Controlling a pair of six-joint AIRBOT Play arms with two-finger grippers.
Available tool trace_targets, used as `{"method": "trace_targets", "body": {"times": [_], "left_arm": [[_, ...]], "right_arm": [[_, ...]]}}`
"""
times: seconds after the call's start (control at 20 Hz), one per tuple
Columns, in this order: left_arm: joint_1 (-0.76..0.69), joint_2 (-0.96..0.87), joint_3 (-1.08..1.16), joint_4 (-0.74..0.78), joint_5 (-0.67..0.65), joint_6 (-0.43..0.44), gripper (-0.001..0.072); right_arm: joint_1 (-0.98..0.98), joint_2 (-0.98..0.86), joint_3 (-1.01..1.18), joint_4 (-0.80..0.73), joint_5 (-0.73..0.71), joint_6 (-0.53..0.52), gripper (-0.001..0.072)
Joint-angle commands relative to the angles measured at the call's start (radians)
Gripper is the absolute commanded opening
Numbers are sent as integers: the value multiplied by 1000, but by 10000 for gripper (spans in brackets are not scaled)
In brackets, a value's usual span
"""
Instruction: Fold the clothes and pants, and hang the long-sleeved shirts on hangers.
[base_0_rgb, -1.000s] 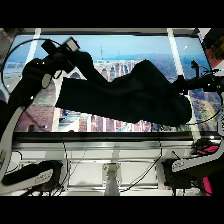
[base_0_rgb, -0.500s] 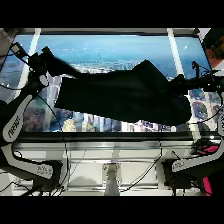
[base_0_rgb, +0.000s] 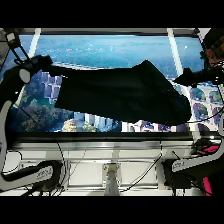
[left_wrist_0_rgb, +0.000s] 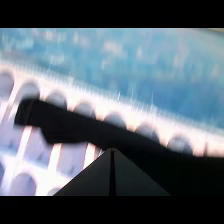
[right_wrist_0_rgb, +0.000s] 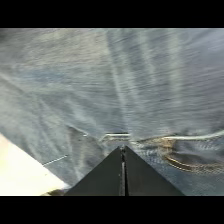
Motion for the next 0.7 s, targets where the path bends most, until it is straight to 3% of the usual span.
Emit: {"method": "trace_targets", "body": {"times": [0.0, 0.1, 0.3, 0.35, 0.4, 0.45, 0.5, 0.55, 0.65], "left_arm": [[42, 138, -108, 27, -372, 112, 13], [113, 245, -269, -62, -407, 118, 13], [248, 357, -510, -436, -516, 345, 15], [261, 352, -548, -491, -524, 363, 16], [262, 344, -578, -502, -518, 363, 27], [262, 330, -602, -504, -496, 362, 135], [262, 311, -615, -516, -475, 360, 433], [262, 282, -620, -547, -459, 318, 589], [261, 213, -620, -594, -426, 240, 589]], "right_arm": [[-87, 3, -26, -22, 3, -11, 16], [-188, 14, -121, -5, 33, -10, 17], [-381, 17, -209, 43, 113, 1, 22], [-408, 17, -214, 43, 87, 25, 63], [-426, 16, -214, 42, 77, 48, 219], [-431, 16, -214, 42, 71, 51, 417], [-432, 16, -214, 42, 63, 51, 539], [-425, 16, -214, 47, 58, 53, 554], [-408, 16, -214, 52, 53, 53, 554]]}}
